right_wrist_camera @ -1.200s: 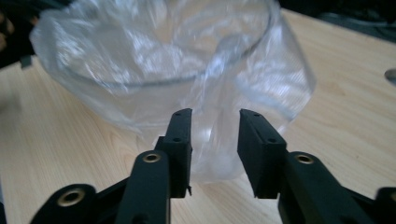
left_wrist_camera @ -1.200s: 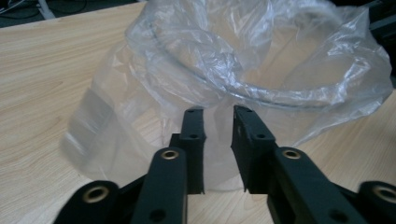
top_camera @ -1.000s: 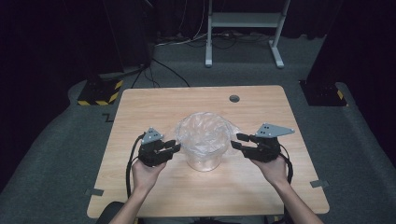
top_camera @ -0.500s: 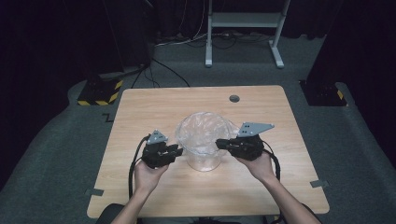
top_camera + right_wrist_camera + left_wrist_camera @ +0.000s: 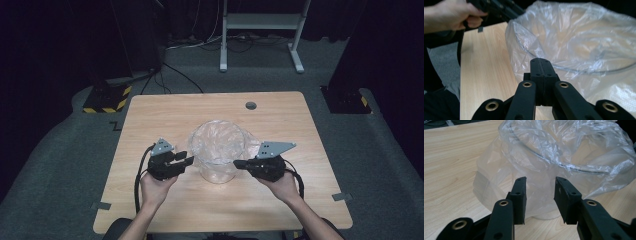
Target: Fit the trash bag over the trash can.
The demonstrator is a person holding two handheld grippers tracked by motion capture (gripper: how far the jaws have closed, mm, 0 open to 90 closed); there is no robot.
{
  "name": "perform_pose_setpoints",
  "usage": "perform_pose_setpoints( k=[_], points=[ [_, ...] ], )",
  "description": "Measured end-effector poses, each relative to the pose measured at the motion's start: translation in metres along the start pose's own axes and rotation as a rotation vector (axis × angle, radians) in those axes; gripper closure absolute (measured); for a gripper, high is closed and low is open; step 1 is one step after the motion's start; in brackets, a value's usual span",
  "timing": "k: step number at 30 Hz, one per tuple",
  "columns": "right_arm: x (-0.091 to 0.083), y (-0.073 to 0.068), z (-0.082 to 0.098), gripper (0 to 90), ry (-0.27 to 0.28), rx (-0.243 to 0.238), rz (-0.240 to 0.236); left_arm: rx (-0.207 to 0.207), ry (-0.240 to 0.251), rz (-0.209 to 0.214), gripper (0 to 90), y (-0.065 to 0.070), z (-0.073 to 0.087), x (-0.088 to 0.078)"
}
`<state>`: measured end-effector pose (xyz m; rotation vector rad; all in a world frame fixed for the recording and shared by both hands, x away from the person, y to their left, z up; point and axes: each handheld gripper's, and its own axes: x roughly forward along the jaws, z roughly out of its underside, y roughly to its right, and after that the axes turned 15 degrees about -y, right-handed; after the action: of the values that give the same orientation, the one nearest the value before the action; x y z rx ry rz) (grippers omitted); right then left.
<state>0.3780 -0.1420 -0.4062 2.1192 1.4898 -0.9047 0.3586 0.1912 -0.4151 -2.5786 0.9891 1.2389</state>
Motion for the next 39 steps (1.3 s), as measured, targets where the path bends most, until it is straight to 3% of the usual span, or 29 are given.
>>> perform_pose_setpoints(
  k=[1, 4, 5, 6, 9, 11, 16, 19, 20, 24, 25, 30, 36, 39],
  points=[
    [0.0, 0.0, 0.0, 89.3, -0.007, 0.001, 0.0, 0.0, 0.001, 0.002, 62.4, 0.0, 0.0, 0.0],
    [-0.001, 0.0, 0.001, 73.5, -0.022, 0.012, 0.013, 0.0, 0.011, 0.004, 62.6, 0.001, -0.001, -0.001],
    [-0.001, 0.0, 0.001, 73.5, -0.022, 0.012, 0.013, 0.0, 0.011, 0.004, 62.6, 0.001, -0.001, -0.001],
    [-0.004, 0.0, 0.003, 66.8, 0.001, 0.016, 0.023, 0.004, 0.019, -0.003, 62.5, 0.001, -0.001, -0.001],
    [-0.015, 0.003, 0.002, 65.3, 0.062, 0.031, 0.03, 0.004, 0.023, -0.006, 62.5, 0.001, -0.002, -0.001],
    [-0.023, 0.005, 0.002, 64.0, 0.094, 0.055, 0.071, 0.004, 0.022, -0.006, 62.5, 0.001, -0.002, -0.001],
    [-0.029, 0.023, 0.004, 58.8, 0.105, 0.206, 0.284, 0.006, 0.016, -0.017, 62.5, 0.002, -0.002, 0.002],
    [-0.023, 0.037, 0.005, 57.8, 0.09, 0.245, 0.322, 0.004, 0.017, -0.02, 62.5, 0.002, -0.002, 0.003],
    [-0.02, 0.041, 0.005, 60.2, 0.082, 0.251, 0.322, 0.005, 0.02, -0.021, 62.5, 0.002, -0.002, 0.004],
    [-0.007, 0.049, 0.006, 87.4, 0.036, 0.233, 0.287, 0.001, 0.021, -0.026, 62.6, 0.001, -0.002, 0.006],
    [-0.005, 0.05, 0.006, 90.0, 0.028, 0.226, 0.283, 0.001, 0.019, -0.026, 62.7, 0.0, -0.002, 0.006],
    [0.005, 0.055, 0.01, 90.0, -0.024, 0.246, 0.266, 0.0, 0.028, -0.024, 62.8, 0.0, -0.001, 0.006],
    [0.031, 0.067, 0.024, 90.0, -0.148, 0.314, 0.213, 0.006, 0.062, -0.022, 62.7, -0.001, -0.002, 0.002],
    [0.04, 0.066, 0.026, 90.0, -0.19, 0.312, 0.195, -0.002, 0.068, -0.023, 62.0, -0.003, -0.003, 0.001]
  ],
)
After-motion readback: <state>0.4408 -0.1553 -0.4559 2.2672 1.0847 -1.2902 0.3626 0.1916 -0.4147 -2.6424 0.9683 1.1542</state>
